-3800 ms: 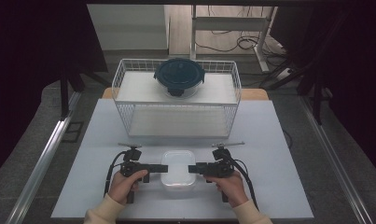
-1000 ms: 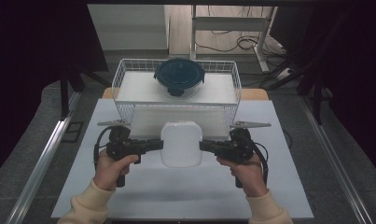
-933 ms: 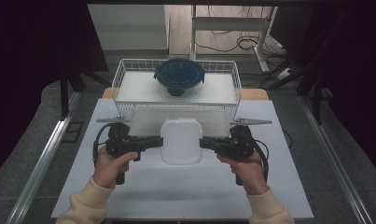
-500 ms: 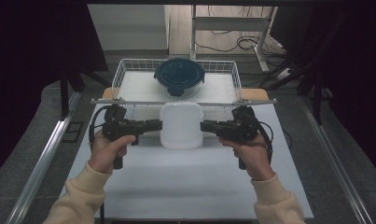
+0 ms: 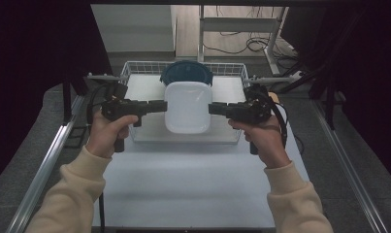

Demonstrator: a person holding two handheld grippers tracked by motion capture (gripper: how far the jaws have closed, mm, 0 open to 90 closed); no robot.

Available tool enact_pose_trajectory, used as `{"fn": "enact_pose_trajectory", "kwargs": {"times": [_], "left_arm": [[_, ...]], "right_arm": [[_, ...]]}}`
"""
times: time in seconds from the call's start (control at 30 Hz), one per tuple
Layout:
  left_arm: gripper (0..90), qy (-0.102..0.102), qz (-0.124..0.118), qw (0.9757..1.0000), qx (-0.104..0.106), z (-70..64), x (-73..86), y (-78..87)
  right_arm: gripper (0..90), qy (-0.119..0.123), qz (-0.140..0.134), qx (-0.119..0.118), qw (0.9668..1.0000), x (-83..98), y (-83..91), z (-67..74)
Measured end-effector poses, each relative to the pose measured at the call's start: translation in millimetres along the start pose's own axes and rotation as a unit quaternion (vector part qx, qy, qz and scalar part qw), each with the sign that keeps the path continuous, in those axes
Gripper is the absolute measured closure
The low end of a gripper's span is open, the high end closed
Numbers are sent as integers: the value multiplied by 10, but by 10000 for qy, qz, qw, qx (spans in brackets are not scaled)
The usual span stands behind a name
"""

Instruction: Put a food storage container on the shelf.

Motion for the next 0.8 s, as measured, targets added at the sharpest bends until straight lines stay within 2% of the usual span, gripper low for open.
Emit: {"fn": "enact_pose_trajectory", "kwargs": {"times": [0.13, 0.4, 0.8], "left_arm": [[805, 8, -13, 10000, 35, 20, -134, 14], [804, -5, -26, 10000, 77, 64, -351, 53], [803, 110, -13, 9999, 115, 133, -679, 117]], "right_arm": [[794, -23, -28, -97, 9999, -140, 2, -23], [795, -9, -64, -117, 9999, -375, -15, -37], [795, -89, -83, -180, 9998, -693, -63, -57]]}}
Point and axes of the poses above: each handheld gripper's, and its own axes: y roughly backward along the jaws, x roughly out of its underside, z roughly to its left, the point moved 8 cm from there along -y, roughly forward along the jaws, and after that the axes turned 8 degrees about x, right-handed, at the moved point
